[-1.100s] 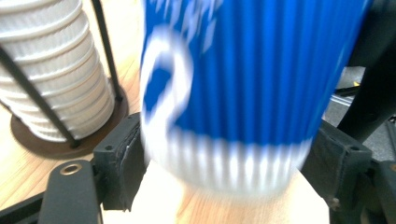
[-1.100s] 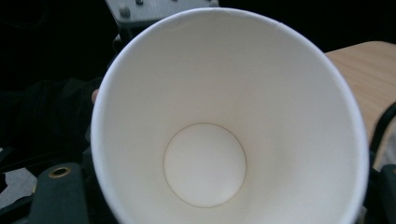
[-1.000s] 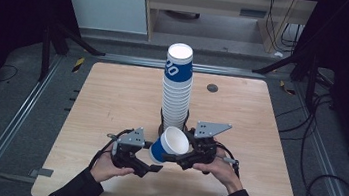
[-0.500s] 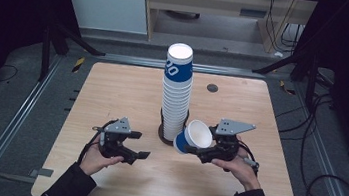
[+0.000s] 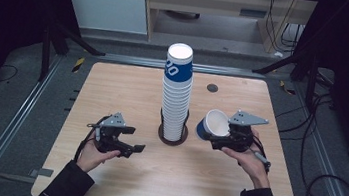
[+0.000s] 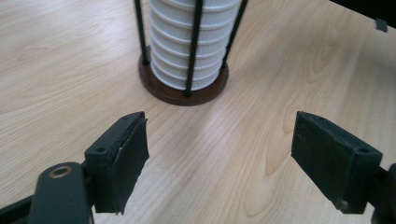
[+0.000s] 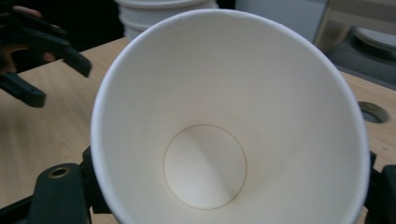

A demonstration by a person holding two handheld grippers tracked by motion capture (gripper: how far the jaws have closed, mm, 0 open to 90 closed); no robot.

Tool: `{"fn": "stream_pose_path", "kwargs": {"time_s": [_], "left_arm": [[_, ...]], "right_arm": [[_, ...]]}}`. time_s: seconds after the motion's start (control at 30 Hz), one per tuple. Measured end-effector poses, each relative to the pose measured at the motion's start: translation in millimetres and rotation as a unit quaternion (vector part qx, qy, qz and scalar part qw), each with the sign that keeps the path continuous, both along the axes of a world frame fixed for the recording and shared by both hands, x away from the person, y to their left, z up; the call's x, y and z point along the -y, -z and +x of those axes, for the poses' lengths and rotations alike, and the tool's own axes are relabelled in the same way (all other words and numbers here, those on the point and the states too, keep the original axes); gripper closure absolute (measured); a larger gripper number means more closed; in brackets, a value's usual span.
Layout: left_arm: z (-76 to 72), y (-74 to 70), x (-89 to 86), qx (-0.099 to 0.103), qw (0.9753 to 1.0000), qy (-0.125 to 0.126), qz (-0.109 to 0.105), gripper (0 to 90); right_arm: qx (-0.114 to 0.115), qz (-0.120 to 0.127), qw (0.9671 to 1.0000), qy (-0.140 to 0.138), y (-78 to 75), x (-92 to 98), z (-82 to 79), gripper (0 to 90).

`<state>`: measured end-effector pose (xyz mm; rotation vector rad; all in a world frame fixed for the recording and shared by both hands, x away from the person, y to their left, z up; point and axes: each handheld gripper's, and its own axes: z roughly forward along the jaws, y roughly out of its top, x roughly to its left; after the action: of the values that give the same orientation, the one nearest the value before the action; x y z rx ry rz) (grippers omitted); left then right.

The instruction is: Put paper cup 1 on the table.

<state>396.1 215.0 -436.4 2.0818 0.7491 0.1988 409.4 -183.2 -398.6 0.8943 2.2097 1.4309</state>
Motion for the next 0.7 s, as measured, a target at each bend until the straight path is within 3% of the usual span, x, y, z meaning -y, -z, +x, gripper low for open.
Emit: {"fn": "stream_pose_path", "kwargs": {"time_s": [0.13,0.17,0.2,0.37,0.7], "left_arm": [[2.3,1.7,-3.8,-0.001,1.0,-0.008,0.001,18.3],[4.0,2.5,-6.1,-0.004,0.9999,-0.012,0.003,18.3],[4.0,2.5,-6.1,-0.004,0.9999,-0.012,0.003,18.3],[4.9,3.2,-8.1,0.0,0.9997,-0.023,0.008,18.3],[8.3,1.5,-16.5,0.004,0.9991,-0.042,0.005,18.3]], "right_arm": [[-0.003,-0.007,0.9995,0.032,-1.5,9.1,4.7,19.9],[-0.006,-0.007,0.9986,0.052,-1.4,15.0,8.4,19.9],[-0.006,-0.007,0.9986,0.052,-1.4,15.0,8.4,19.9],[-0.015,-0.021,0.995,0.097,1.3,27.2,18.6,19.9],[-0.022,-0.044,0.99,0.133,-0.9,36.8,36.3,19.9]]}}
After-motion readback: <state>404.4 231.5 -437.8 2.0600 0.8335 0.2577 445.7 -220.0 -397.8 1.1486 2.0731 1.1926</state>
